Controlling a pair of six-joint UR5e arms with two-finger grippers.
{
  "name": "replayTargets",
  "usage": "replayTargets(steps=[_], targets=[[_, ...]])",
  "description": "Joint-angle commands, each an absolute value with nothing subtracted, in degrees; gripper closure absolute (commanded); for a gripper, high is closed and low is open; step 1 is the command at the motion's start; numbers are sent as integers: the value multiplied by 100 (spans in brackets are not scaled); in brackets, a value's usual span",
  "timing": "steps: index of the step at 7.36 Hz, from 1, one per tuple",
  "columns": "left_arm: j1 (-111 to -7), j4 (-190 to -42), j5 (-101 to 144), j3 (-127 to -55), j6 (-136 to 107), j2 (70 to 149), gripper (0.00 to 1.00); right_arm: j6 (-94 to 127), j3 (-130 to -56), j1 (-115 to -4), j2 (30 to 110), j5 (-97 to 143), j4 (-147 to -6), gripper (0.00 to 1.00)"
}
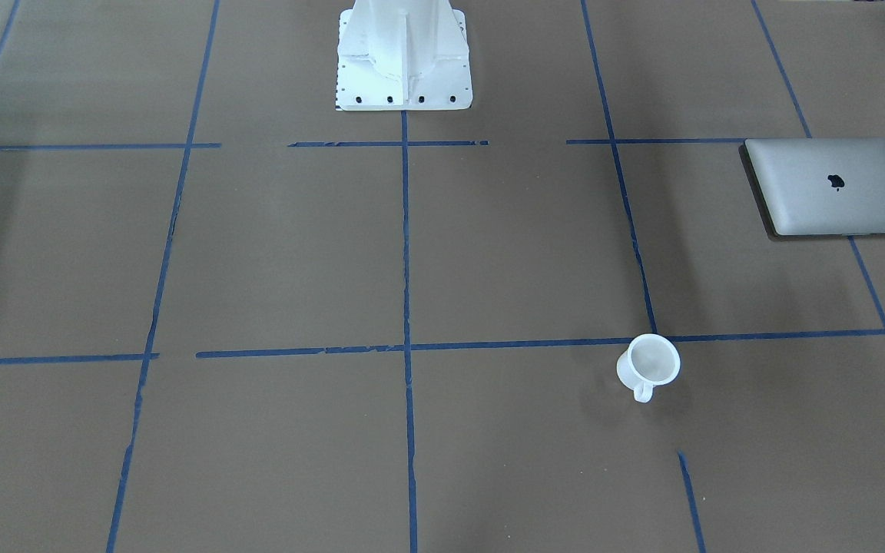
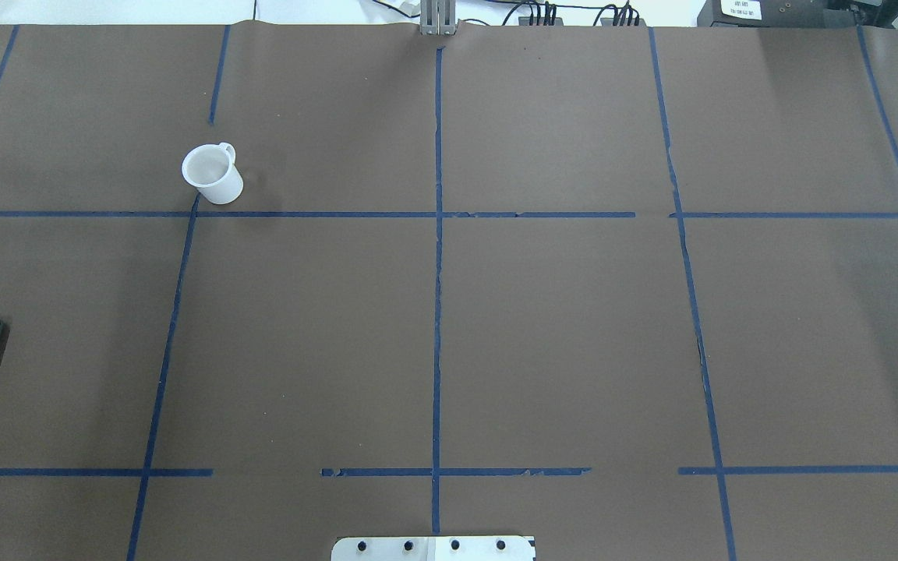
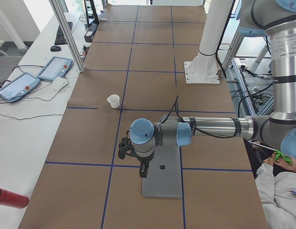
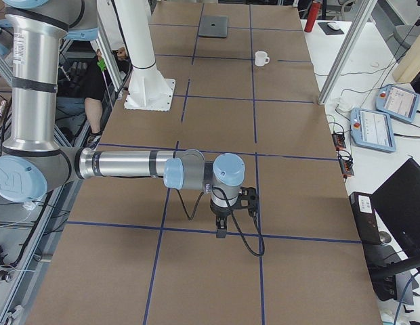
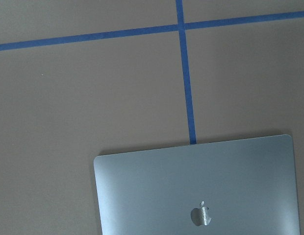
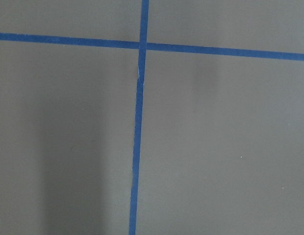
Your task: Place cup on laptop
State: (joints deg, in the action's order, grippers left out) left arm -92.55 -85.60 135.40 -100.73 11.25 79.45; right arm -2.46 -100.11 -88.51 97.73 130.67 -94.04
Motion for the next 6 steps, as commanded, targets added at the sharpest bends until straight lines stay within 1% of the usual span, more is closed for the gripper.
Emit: replayTargets(steps=[1,4,6], targets=[[-9255,-8587,13596,-10098,1134,7971,0,-246,-10011,-8851,9773,13069,-9404,0],[-9255,-8578,13588,-9924,1125,7954,0,-246,-10011,-8851,9773,13069,-9404,0],[-9220,-9128,13605,-10002,1003,8173,0,-246,-10011,-8851,9773,13061,-9404,0]])
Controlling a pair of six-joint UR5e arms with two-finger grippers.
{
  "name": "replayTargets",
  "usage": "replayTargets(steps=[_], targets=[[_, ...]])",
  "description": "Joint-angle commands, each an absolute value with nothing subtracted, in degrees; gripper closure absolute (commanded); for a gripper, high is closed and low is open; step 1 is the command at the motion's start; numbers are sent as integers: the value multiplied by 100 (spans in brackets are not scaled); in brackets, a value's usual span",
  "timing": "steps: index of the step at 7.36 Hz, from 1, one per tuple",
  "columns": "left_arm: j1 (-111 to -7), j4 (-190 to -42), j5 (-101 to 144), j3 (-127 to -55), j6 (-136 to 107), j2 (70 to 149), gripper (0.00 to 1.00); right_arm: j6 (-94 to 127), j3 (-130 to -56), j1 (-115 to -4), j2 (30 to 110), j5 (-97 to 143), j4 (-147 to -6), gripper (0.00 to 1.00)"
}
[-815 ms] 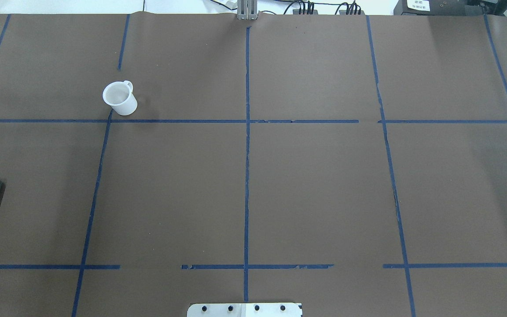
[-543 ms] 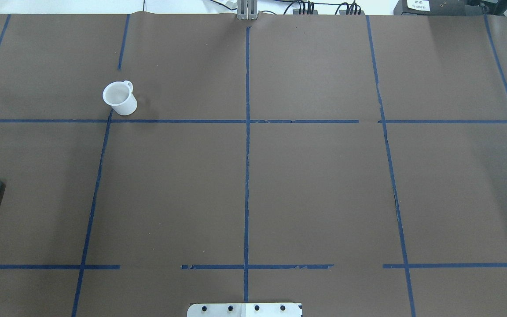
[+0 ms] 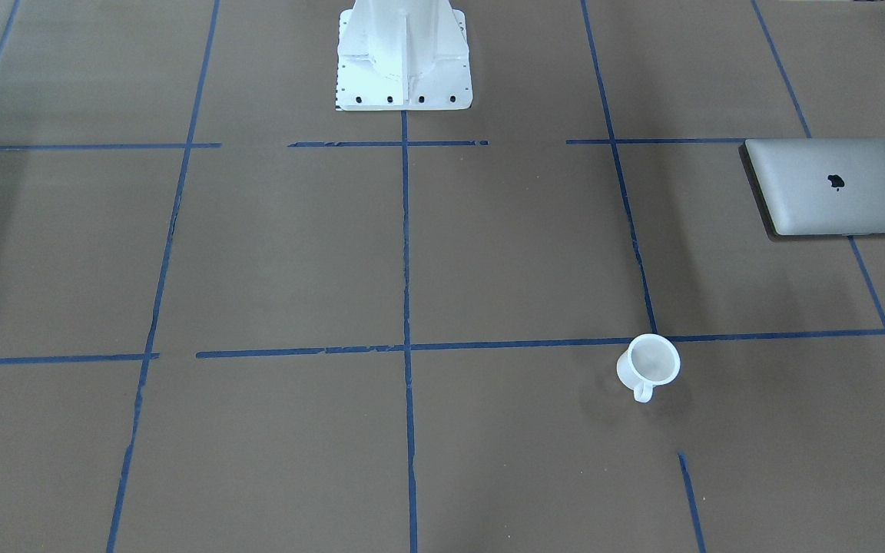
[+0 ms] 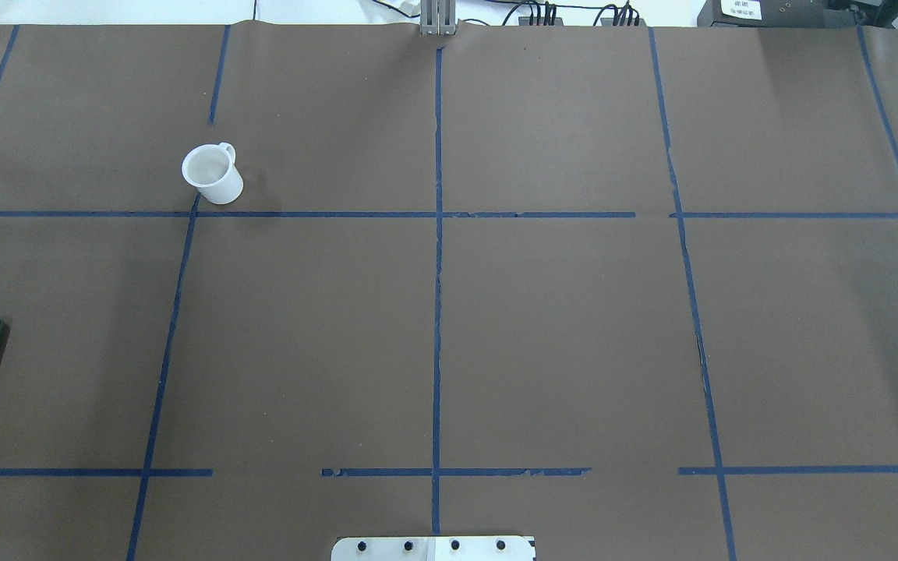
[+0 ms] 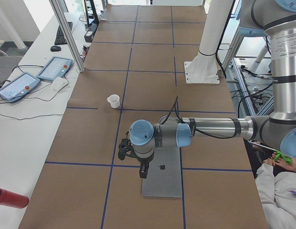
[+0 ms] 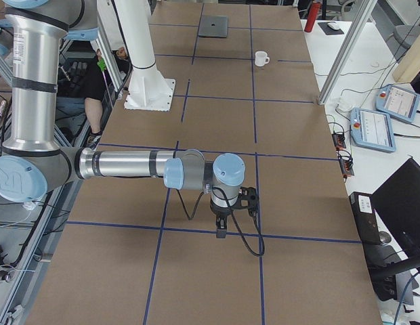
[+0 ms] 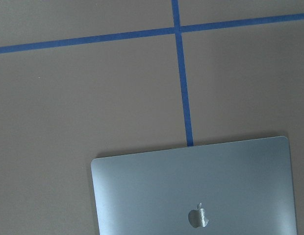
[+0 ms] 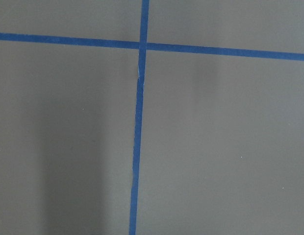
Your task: Place cup on laptop
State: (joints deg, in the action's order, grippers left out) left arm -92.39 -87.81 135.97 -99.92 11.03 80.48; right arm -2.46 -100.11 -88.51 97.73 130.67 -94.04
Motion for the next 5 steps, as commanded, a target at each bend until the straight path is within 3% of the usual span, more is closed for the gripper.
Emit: replayTargets(steps=[1,5], targets=[[-9202,-9193,13545,-9985,610,8522,0,-246,-10011,-8851,9773,13061,-9404,0],[-8011,-9088,13315,-9450,-329,10269,0,-246,-10011,-8851,9773,13069,-9404,0]])
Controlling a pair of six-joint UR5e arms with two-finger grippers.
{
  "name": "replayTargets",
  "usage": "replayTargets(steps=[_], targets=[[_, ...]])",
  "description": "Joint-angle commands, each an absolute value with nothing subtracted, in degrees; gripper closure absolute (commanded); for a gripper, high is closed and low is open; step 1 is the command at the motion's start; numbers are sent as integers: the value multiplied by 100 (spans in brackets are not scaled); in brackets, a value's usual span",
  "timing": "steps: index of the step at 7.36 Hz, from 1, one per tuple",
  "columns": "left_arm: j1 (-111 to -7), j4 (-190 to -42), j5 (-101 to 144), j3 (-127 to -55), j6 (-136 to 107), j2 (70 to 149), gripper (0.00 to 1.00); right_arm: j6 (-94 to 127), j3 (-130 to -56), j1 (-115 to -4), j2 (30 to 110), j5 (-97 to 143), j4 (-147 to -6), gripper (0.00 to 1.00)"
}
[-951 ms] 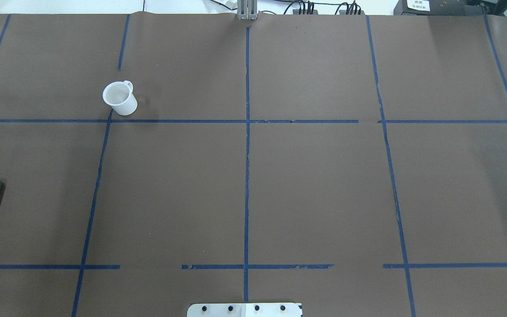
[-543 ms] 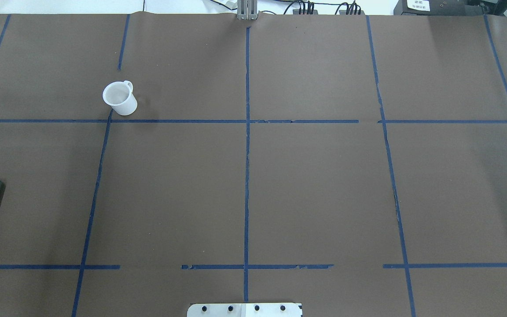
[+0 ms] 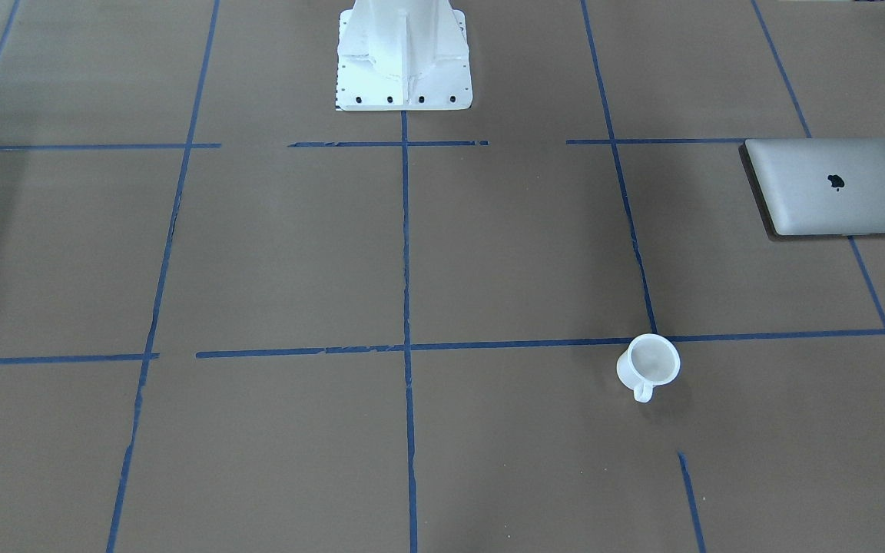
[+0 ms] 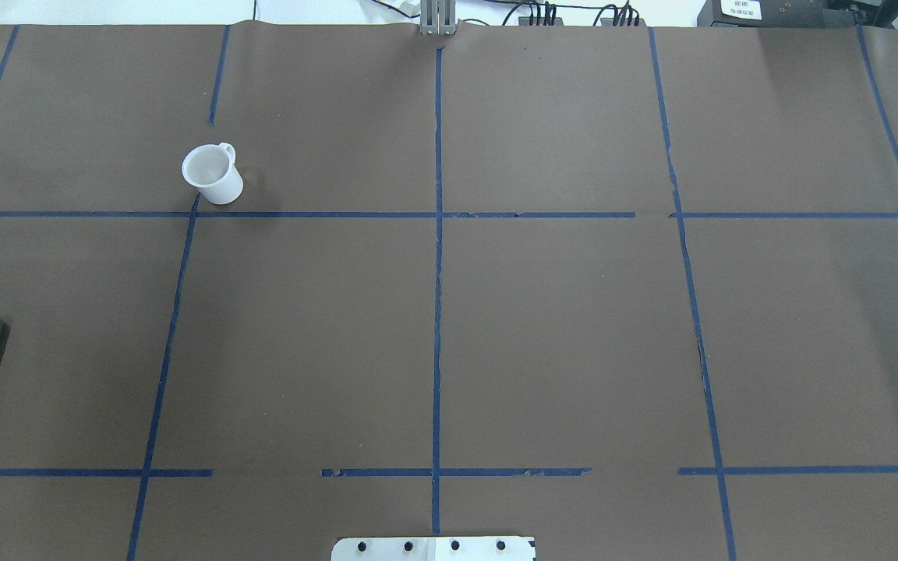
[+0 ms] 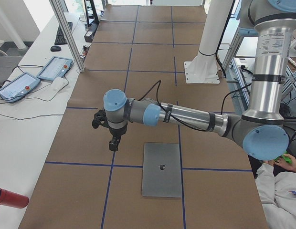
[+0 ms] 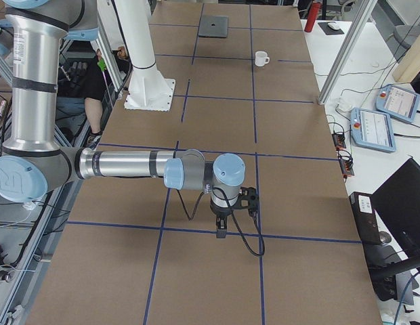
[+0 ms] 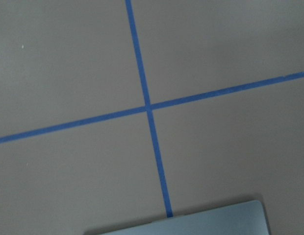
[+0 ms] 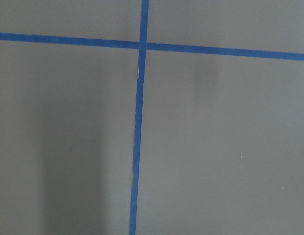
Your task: Place cup on laptop
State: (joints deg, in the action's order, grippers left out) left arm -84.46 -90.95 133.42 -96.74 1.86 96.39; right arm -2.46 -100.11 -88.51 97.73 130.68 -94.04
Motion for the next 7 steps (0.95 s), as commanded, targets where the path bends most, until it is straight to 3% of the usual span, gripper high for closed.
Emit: replayTargets(steps=[1,3,7], targets=[[-7459,-9097,13307,-9109,-987,10866,0,-255,-10011,-8851,9773,13061,-9404,0],[-6849,-9184,13245,-8204,-2052,11975,0,-246,-10011,-8851,9773,13069,-9404,0],[-6048,-10614,12947,-6675,-3637,13014,1,-246,-10011,-8851,9773,13069,-9404,0]])
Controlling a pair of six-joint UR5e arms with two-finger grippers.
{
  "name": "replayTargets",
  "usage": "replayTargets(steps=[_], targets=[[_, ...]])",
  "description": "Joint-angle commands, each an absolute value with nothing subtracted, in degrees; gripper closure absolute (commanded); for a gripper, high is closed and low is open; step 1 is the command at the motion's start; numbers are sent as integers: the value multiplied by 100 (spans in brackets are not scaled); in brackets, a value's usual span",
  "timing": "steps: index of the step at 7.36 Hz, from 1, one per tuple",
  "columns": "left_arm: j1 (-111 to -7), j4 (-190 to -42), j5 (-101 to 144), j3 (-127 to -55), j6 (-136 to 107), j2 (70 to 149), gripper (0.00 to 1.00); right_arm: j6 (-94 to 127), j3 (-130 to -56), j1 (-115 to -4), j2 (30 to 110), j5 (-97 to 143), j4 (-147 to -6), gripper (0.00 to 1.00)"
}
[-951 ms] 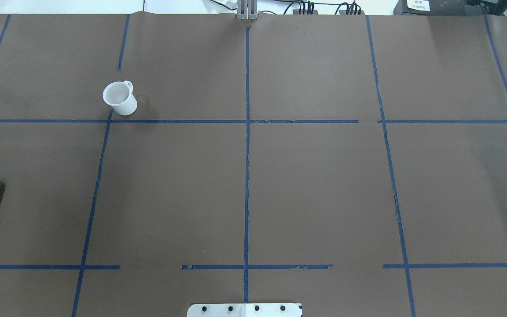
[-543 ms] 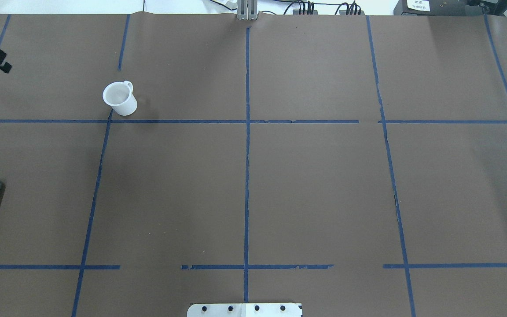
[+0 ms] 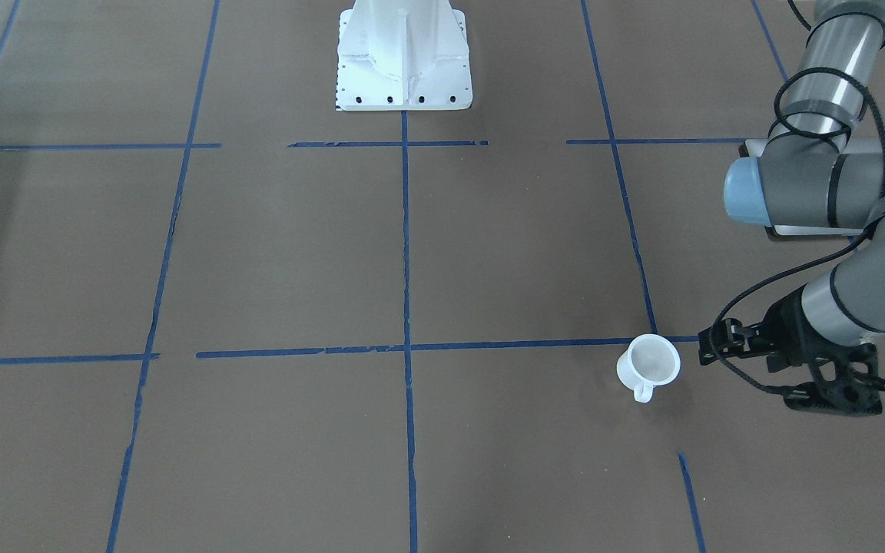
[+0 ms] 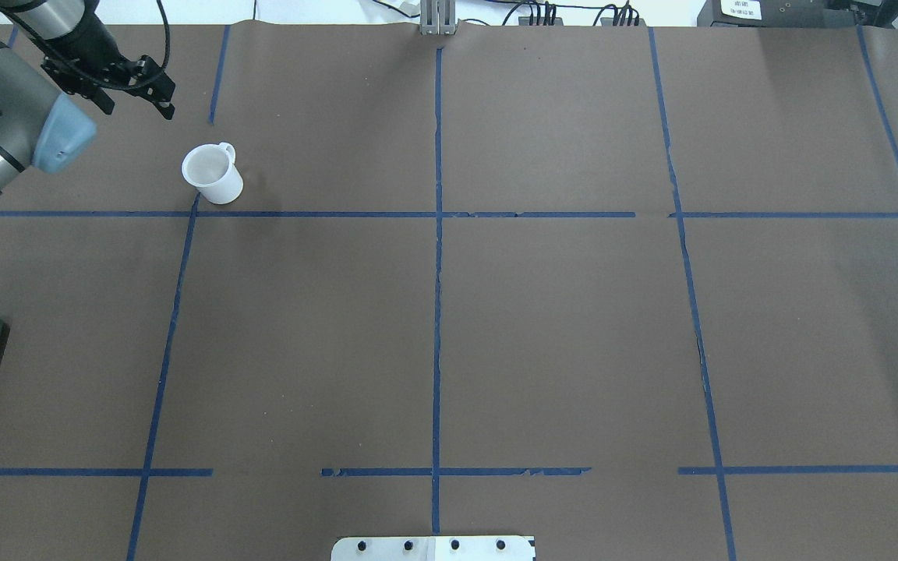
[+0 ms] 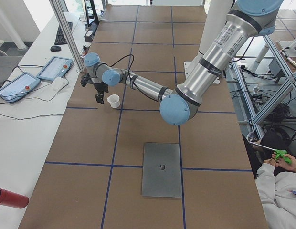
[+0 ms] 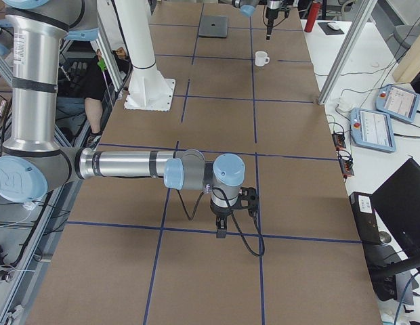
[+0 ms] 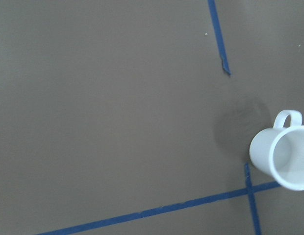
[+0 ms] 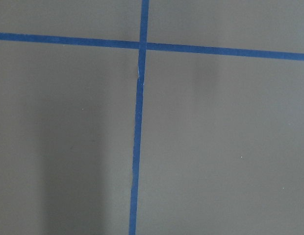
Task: Place cup on laptop
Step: 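Reach the left gripper forward and down to the white mug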
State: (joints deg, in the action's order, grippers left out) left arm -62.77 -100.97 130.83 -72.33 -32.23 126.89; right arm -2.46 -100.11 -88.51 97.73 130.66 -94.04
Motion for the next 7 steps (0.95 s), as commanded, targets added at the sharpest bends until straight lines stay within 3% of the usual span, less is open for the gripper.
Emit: replayTargets(steps=[1,4,5,6,7], targets=[[-5864,-10817,12842,-6488,-3804,13025,1,-246,-10011,-8851,9773,13069,-9404,0],[-5520,-11301,12577,-6014,-4034,13131,1,-255,-10011,-8851,9773,13069,-9404,0],[-5467,-11329,12577,-5925,-4034,13140,8,-255,-10011,-8851,9773,13069,-9404,0],[-5467,-11364,12586,-5906,-4017,13140,30,-246,-10011,-8851,9773,13069,-9404,0],[-5467,-11364,12638,-5906,-3990,13140,71,-246,-10011,-8851,9773,13069,-9404,0]])
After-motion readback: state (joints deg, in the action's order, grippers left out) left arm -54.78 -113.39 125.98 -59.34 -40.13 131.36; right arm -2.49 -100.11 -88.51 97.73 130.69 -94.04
